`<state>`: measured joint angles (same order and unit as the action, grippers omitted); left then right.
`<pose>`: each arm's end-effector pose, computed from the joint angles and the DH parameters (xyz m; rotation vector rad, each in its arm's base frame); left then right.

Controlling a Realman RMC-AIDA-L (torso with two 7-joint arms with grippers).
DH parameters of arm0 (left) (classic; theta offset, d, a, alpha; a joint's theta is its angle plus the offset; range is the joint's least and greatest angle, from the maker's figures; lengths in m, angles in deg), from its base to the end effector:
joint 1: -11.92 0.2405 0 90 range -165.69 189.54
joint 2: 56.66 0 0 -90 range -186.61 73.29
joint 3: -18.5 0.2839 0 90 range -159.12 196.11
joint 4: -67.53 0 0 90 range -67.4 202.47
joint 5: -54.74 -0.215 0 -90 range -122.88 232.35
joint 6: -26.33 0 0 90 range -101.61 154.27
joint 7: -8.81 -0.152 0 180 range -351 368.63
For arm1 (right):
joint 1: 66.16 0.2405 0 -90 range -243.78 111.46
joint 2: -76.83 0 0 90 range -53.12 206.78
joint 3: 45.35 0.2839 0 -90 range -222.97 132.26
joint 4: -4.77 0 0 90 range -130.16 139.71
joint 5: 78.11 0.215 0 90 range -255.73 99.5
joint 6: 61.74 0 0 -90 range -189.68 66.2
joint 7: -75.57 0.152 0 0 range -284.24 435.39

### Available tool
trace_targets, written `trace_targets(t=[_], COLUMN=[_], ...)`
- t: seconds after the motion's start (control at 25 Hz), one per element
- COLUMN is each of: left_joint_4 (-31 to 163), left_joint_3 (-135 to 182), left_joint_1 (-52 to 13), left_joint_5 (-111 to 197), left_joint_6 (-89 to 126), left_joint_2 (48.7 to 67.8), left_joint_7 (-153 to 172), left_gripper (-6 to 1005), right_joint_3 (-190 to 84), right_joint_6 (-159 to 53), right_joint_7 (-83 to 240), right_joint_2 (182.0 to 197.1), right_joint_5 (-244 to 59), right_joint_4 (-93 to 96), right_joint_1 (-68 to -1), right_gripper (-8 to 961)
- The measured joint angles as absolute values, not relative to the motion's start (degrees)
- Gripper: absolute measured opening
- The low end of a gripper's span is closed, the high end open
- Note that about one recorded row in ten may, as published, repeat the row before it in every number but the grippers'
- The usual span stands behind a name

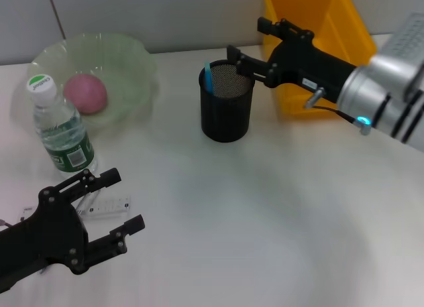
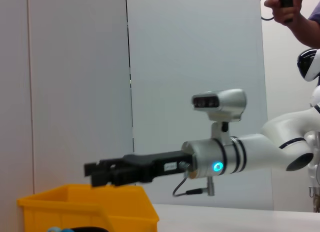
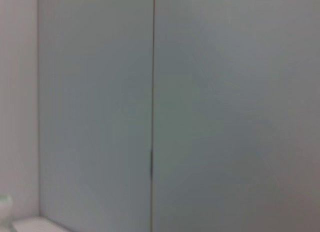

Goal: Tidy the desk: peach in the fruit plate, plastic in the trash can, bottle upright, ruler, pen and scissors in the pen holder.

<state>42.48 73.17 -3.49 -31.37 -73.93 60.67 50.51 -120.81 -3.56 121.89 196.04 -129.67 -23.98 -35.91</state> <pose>-0.3119 0.2506 -0.0286 -2.5260 -0.1361 -1.0670 0.2449 0.4102 -0.0444 -2.2020 0.3371 0.8517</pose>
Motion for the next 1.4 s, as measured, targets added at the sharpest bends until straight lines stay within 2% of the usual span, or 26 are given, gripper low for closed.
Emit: trace_targets(t=[0.32,0.68,0.88,1.0,1.08,1.12,1.4], left_joint_4=[42.4,36.5,26.6,26.6,24.2,16.8,9.8], left_joint_3=[72.7,72.8,72.4,72.4,72.4,73.2,80.3], left_joint_1=[-3.4,-4.0,-7.8,-7.8,-9.2,-12.4,-17.1], left_joint_5=[-31.5,-34.9,-45.0,-45.0,-48.4,-58.6,-70.5], left_joint_6=[-73.3,-72.0,-66.0,-66.0,-63.9,-60.8,-58.9], left_joint_2=[60.22,59.96,59.79,59.79,60.2,61.52,61.71], left_joint_7=[50.9,52.8,60.1,60.1,62.3,69.9,80.1], left_gripper=[762,759,756,756,756,756,757], right_joint_3=[-119.2,-110.1,-104.4,-102.6,-101.7,-101.4,-101.5], right_joint_6=[2.5,18.6,30.4,33.1,34.0,34.5,34.7], right_joint_7=[136.3,138.9,128.6,126.2,124.6,124.1,123.8], right_joint_2=[195.91,195.96,195.61,195.4,195.63,195.67,195.34], right_joint_5=[-140.4,-150.7,-151.2,-151.7,-151.9,-151.9,-152.0], right_joint_4=[-38.5,-36.7,-29.2,-26.1,-24.3,-22.5,-19.8], right_joint_1=[-44.8,-49.4,-52.4,-53.8,-54.7,-55.1,-55.1], right_gripper=[818,817,817,817,817,817,818])
